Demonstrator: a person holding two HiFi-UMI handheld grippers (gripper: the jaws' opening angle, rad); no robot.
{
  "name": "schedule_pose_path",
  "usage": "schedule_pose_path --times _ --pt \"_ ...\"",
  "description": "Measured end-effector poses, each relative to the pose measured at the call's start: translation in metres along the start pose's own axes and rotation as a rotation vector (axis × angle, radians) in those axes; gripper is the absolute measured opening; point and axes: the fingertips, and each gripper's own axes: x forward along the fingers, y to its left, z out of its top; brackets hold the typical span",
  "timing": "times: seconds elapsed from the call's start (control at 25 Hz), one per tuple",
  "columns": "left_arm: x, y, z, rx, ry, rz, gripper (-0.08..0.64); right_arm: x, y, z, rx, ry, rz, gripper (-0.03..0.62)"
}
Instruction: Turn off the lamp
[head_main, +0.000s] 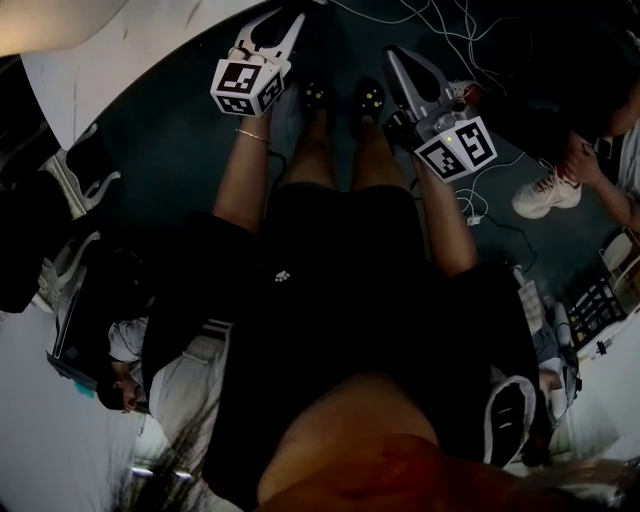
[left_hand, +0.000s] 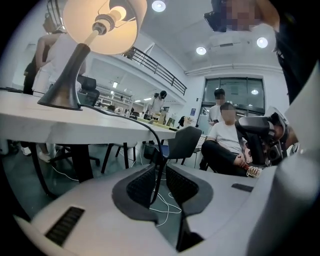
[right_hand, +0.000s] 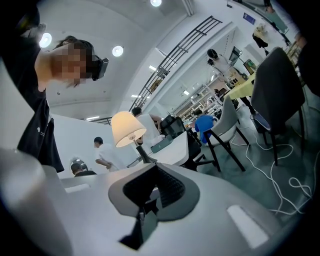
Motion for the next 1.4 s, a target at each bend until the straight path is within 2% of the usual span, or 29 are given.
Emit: schedule_pose_path --times 0.12,0.28,0.44,0.76,0.88,1.04,1.28,1.4 --pt "0.0 -0.002 0.003 0.011 -0.025 0.002 0.021 0.001 -0.007 -0.01 0.009 0.009 0.002 0.0" --pt "-0.003 -0.011 0.01 0.023 -0.039 -0.013 0.014 0.0 -0.012 -0.016 0.013 0.008 0.0 0.0" --pt "-0.01 -0.021 0.023 0.005 -0.084 -0.02 0.012 -0.001 -0.021 -0.029 0.011 0.024 -0.011 0.0" --pt "-0.027 -0.036 0.065 -0.007 -0.182 -0.047 0.012 0.015 -0.032 -0.062 -0.031 0.098 -0.015 0.0" --pt "-0.031 -0.034 0.071 -0.004 -0.189 -0.047 0.012 0.033 -0.029 -0.067 -0.068 0.106 0.01 0.003" --pt "-0.037 -0.034 0.075 -0.043 -0.198 -0.048 0.012 0.062 -0.02 -0.075 -0.129 0.153 0.059 0.005" --pt "-0.041 -0.038 0.079 -0.065 -0.216 -0.066 0.012 0.099 -0.008 -0.101 -0.307 0.278 0.118 0.052" --pt "-0.044 -0.039 0.079 -0.082 -0.215 -0.081 0.012 0.11 -0.006 -0.11 -0.348 0.31 0.122 0.08"
